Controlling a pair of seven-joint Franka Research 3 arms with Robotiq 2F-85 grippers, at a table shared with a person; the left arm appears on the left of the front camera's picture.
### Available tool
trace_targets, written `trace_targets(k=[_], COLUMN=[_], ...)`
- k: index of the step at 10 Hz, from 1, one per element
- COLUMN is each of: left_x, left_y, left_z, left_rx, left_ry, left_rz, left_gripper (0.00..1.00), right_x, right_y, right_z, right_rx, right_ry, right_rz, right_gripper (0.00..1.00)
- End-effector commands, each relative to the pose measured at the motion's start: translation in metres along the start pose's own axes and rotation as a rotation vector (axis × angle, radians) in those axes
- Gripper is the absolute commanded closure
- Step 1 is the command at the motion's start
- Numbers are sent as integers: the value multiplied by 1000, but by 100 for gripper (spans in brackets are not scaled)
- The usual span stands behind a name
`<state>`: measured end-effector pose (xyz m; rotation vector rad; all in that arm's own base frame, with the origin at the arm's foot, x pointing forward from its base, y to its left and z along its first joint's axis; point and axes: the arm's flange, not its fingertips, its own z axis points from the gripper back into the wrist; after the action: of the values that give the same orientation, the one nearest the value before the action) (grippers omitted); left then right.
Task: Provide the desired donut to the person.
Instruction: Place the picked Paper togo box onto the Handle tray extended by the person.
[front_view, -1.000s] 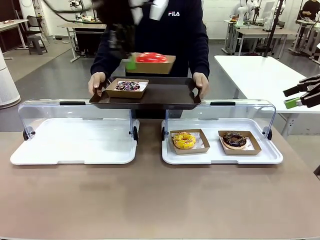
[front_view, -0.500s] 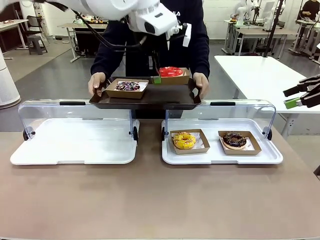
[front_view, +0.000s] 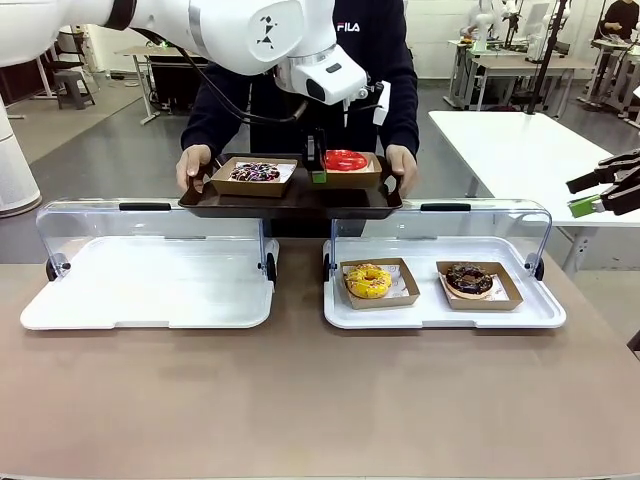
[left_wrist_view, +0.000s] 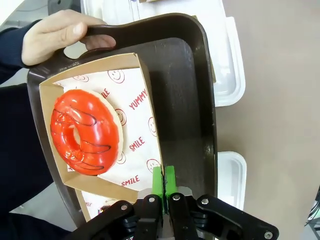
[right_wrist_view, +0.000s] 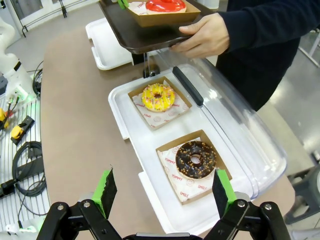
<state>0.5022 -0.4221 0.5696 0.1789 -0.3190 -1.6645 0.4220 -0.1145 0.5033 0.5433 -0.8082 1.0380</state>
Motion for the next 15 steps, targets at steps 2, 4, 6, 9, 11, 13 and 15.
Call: trace_targets(k=[2,4,6,9,11,13,15], left_x=[-8,-9,-15,-19,-20,-21,-23], left_y=[11,13,16,17,17,18,19], left_z=[-11,-19,-20,-9,-1,0,-1], left_rx=[18,13,-12,-57,-73,-92,-102], left_ry=[6,2,-14,-50,-36,-50,-40], left_rz=[-22,-27,-27,-26,-18,-10,-10], left_gripper=[99,99,40,38,0,0,0], right_x=[-1,-1,-1,-1,-1,-1,-1], right_y=[0,0,0,0,0,0,0], right_z=[-1,-1,-1,-1,-1,-1,-1], right_rx=[9,9,9,9,9,9,9], right_ry=[2,2,2,2,2,2,2], right_rz=[1,1,1,1,1,1,1], right_gripper=[0,0,0,0,0,0,0])
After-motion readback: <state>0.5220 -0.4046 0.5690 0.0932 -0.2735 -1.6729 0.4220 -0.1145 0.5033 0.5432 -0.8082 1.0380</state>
